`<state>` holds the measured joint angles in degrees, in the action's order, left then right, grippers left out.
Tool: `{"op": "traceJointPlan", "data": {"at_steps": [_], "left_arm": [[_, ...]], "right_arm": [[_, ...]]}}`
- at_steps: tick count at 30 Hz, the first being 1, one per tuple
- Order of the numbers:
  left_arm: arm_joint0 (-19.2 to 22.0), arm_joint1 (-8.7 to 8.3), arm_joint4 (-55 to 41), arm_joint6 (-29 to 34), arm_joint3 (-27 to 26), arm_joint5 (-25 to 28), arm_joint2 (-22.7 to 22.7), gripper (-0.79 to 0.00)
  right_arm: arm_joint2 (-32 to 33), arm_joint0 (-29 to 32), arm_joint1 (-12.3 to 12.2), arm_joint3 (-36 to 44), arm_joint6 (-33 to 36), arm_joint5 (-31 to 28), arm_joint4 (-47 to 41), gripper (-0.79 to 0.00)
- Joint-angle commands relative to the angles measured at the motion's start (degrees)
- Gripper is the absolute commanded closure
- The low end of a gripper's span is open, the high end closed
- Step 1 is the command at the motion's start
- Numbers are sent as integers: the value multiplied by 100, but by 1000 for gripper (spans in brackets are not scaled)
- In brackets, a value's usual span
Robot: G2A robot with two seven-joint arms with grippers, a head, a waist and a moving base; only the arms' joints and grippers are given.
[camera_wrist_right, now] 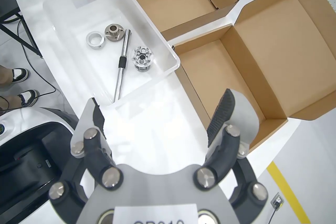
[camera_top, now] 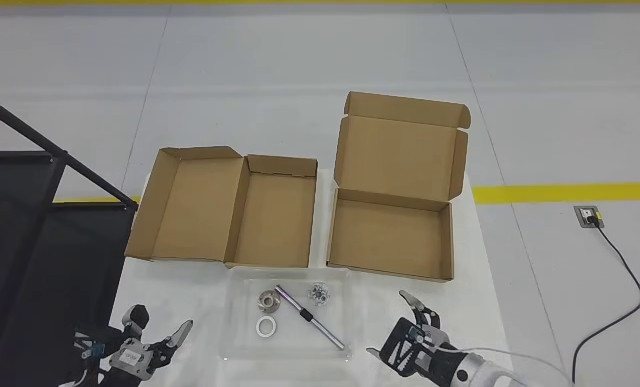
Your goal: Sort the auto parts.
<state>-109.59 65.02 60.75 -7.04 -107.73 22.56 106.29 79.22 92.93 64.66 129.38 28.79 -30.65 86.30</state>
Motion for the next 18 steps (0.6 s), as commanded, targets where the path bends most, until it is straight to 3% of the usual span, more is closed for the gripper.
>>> {"op": "traceJointPlan", "data": {"at_steps": [1,3,5,13,18], "left_arm": [[0,0,0,0,0,0,0,-785],[34,2,-21,53,-37,0,-29,-785],[57,7,-13,134,-105,-21,-83,-785],[78,39,-71,279,-148,-202,-247,-785],[106,43,-306,359,-65,-89,-194,-785]], "right_arm": [[-19,-13,0,3,-63,-18,-9,-785],[-99,-137,-3,-94,-306,-203,-65,-785],[-301,-486,4,-293,-123,-473,-149,-785],[-2230,-3157,385,-1868,2099,-284,-1224,-785],[-3265,-4471,743,-3062,2834,127,-1858,-785]]}}
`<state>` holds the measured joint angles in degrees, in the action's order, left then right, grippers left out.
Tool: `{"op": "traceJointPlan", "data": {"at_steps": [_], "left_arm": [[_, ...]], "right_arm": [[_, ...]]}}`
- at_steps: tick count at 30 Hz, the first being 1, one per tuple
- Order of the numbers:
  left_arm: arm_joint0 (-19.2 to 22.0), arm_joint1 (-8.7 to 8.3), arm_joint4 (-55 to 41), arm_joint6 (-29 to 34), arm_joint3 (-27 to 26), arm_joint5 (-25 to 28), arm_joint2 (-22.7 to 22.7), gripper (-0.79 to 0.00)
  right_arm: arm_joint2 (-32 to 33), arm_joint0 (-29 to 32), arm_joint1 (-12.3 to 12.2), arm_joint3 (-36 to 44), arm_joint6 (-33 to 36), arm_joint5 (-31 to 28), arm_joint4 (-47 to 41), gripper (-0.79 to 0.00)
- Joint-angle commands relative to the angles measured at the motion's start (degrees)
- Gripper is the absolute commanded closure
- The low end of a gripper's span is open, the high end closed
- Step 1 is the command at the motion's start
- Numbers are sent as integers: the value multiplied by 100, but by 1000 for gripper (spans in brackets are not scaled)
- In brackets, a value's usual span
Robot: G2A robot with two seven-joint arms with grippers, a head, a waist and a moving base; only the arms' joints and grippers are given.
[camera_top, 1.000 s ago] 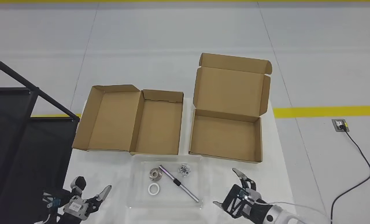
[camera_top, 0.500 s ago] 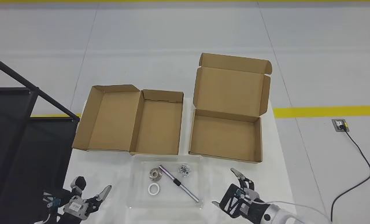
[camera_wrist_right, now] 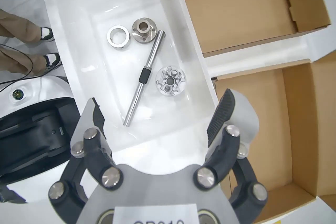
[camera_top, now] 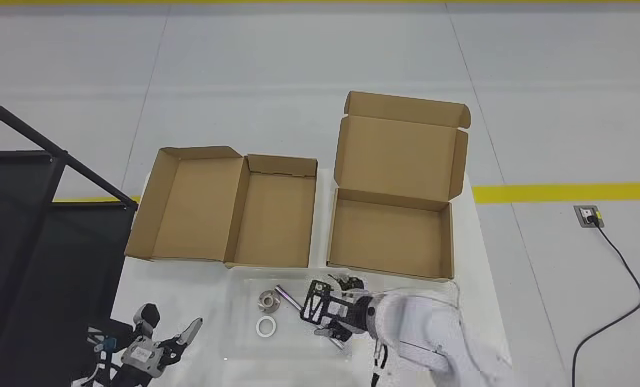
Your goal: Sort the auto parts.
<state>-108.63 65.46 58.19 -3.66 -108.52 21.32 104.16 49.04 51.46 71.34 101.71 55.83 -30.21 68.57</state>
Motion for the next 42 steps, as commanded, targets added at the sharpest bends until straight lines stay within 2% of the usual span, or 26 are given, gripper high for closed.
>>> {"op": "traceJointPlan", "data": {"at_steps": [1,6,11,29,42], "left_arm": [[15,-2,-73,41,23,65,31,-785],[25,1,-178,81,5,154,67,-785],[15,9,-177,113,-51,155,45,-785],[-66,42,13,39,-182,115,-54,-785],[-52,50,-24,2,-95,220,23,-785]], "right_arm": [[-427,-512,145,-502,193,117,-182,-785],[-1085,-1202,466,-1416,477,595,-340,-785],[-1470,-1484,674,-1887,584,711,-397,-785],[-1765,-1767,1003,-2608,683,1015,-166,-785],[-1953,-2008,1296,-3241,637,809,-405,-785]]}}
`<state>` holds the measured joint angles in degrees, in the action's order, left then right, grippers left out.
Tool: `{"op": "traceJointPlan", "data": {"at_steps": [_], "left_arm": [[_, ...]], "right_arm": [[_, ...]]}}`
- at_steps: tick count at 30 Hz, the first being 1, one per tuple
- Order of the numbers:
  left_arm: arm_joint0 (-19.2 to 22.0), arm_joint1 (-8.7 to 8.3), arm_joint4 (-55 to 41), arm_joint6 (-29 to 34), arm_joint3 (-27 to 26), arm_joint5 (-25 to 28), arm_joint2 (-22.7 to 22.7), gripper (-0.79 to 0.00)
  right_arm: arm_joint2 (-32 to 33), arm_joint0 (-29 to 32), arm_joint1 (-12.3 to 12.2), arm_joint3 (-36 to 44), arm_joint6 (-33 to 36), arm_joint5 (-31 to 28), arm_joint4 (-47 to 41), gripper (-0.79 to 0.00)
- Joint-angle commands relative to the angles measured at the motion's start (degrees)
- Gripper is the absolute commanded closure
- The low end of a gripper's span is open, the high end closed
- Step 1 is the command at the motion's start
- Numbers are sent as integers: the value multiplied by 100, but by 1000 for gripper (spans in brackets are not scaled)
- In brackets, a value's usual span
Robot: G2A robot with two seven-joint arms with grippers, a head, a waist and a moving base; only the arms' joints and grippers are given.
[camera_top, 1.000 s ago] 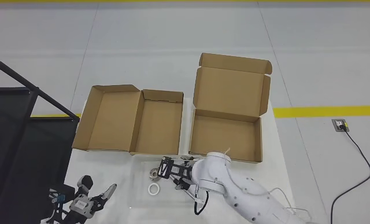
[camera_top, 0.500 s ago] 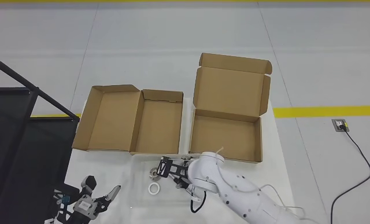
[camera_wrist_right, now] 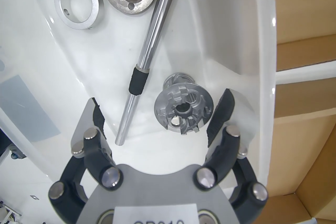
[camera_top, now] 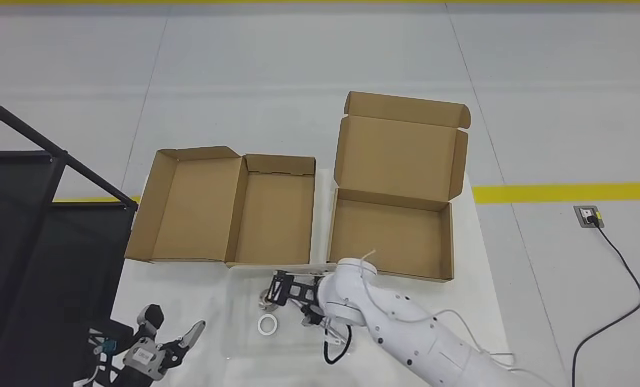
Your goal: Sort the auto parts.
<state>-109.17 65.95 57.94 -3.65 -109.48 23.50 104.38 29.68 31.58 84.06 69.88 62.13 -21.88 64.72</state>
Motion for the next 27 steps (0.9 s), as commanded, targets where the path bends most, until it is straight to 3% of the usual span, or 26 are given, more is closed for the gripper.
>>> {"op": "traceJointPlan", "data": {"at_steps": [1,4,5,7,9,15,17,19,23,27], "left_arm": [[3,2,1,2,2,3,1,-785],[10,5,-3,11,13,17,-6,-785],[17,6,2,16,16,8,-7,-785],[26,8,18,23,19,8,-13,-785],[32,10,23,22,23,8,-17,-785],[40,17,42,25,17,16,-35,-785],[42,19,47,26,14,11,-42,-785],[46,22,52,28,10,4,-51,-785],[58,27,91,39,-2,-8,-80,-785],[74,31,127,61,-8,-23,-112,-785]], "right_arm": [[-28,-34,45,-105,6,-32,-39,-785],[-51,-77,103,-241,-12,-60,-71,-785],[-50,-92,118,-291,-19,-74,-82,-748],[-43,-115,145,-369,-34,-97,-101,-619],[-41,-125,167,-420,-48,-111,-100,-422],[4,-108,205,-463,-80,4,10,-299],[33,-73,200,-406,-101,26,63,-197],[81,-10,180,-278,-108,77,142,-9],[233,237,72,238,-58,81,348,0],[531,694,-141,1241,88,-93,596,0]]}}
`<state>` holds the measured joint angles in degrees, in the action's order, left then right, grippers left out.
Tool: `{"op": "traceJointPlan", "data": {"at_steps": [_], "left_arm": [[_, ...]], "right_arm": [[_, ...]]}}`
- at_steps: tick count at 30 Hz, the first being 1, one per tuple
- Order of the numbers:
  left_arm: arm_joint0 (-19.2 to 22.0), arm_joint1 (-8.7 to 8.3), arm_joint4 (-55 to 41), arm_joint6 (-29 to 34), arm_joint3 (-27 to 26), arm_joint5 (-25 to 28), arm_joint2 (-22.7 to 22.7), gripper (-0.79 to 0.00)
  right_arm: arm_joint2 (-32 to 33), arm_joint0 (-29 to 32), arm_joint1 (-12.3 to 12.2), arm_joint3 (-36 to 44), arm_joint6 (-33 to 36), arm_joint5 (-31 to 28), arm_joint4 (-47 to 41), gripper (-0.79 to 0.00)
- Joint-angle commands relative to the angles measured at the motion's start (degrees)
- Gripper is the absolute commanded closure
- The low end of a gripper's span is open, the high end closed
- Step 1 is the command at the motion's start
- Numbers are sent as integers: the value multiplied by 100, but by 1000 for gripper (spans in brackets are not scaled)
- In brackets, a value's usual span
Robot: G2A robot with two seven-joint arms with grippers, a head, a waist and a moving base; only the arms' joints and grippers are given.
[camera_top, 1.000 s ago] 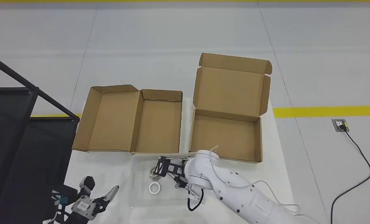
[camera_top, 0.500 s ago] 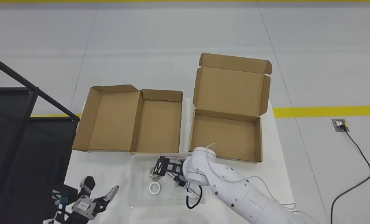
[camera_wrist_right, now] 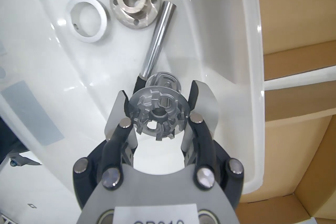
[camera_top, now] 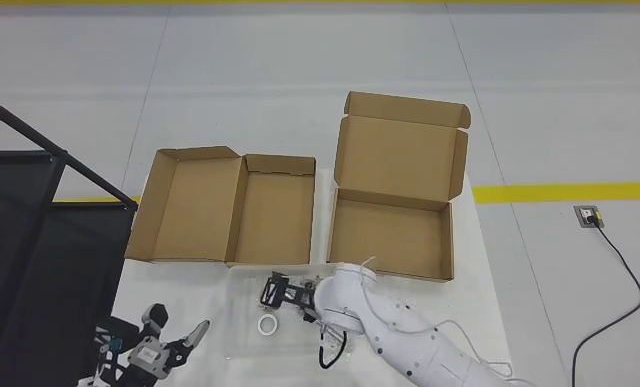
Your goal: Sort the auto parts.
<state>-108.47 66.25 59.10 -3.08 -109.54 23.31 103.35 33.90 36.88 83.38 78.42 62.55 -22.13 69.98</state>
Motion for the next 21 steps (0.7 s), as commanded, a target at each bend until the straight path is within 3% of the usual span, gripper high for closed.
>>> {"op": "traceJointPlan", "data": {"at_steps": [1,7,11,14,21], "left_arm": [[6,2,19,7,-6,-7,-16,-785],[4,9,99,21,-37,-18,-74,-785],[-30,14,166,-5,-76,-27,-100,-785],[-63,17,206,-32,-89,-28,-104,-785],[-97,22,233,-53,-72,-39,-77,-785]], "right_arm": [[230,315,-146,704,104,-107,168,0],[1157,1491,-583,2826,516,-75,1049,0],[1843,1944,-731,3429,502,209,1446,0],[2286,1929,-767,3199,334,234,1216,0],[2617,958,-686,1374,-3,218,483,0]]}}
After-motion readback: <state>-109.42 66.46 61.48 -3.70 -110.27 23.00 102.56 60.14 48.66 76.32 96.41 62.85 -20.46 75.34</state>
